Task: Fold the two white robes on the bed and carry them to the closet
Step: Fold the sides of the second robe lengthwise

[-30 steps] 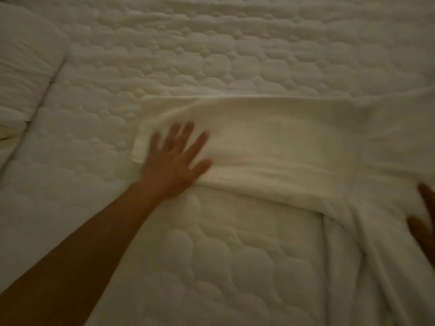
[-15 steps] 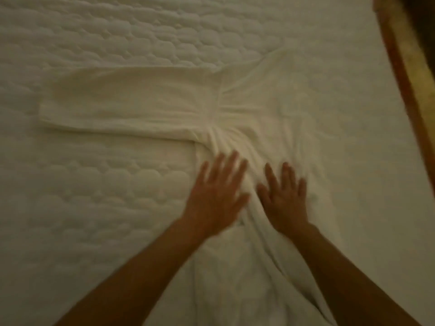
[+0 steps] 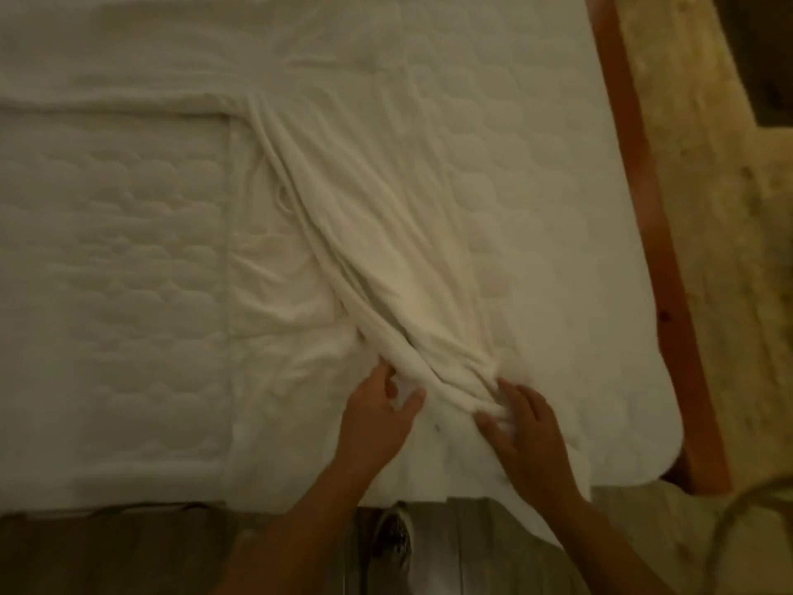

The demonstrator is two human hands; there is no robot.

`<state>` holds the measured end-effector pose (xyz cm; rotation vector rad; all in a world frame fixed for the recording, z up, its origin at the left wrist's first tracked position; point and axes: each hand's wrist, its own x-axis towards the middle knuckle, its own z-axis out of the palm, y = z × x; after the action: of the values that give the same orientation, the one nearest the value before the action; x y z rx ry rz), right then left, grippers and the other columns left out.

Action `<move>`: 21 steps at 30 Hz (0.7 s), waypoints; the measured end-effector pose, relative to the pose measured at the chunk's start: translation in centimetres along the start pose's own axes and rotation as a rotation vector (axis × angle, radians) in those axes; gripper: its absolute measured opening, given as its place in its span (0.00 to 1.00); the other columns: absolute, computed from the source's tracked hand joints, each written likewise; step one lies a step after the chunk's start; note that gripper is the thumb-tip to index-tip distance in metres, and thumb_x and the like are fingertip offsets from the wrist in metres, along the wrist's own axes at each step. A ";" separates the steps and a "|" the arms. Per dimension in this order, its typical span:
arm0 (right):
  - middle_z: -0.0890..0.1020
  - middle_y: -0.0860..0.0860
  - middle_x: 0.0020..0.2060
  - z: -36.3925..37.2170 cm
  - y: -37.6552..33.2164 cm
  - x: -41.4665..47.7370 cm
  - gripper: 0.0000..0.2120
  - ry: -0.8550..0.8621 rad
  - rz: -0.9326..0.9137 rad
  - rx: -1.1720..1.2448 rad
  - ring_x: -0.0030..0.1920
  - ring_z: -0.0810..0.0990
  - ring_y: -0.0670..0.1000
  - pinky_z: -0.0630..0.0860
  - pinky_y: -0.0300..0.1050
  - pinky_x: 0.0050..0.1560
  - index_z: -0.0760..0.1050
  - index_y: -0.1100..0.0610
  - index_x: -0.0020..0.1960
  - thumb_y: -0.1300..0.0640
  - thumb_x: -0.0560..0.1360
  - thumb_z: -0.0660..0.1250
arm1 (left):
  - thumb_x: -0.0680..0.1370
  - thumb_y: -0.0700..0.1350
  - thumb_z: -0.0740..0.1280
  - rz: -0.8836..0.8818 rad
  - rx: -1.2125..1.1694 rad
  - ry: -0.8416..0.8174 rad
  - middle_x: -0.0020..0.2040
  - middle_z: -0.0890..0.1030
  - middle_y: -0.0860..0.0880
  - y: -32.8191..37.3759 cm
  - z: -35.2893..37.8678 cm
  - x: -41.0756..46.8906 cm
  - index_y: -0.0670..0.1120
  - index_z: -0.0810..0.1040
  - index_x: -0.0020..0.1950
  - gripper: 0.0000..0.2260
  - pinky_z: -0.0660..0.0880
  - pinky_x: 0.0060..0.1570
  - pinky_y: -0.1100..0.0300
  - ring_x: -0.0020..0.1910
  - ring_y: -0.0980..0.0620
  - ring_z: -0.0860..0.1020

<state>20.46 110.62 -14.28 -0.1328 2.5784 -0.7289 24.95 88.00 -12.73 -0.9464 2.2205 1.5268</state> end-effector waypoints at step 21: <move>0.80 0.43 0.48 8.4 -0.8 -13.4 0.11 -0.107 -0.048 0.026 0.48 0.77 0.44 0.74 0.38 0.48 0.78 0.46 0.53 0.43 0.78 0.61 | 0.77 0.50 0.71 -0.257 -0.002 0.208 0.43 0.81 0.50 -7.1 1.7 -10.1 0.47 0.78 0.49 0.08 0.74 0.37 0.59 0.42 0.52 0.80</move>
<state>36.21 108.78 -14.84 -0.2200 2.4710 -0.7517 36.90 91.51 -12.79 -1.3869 2.1270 1.3680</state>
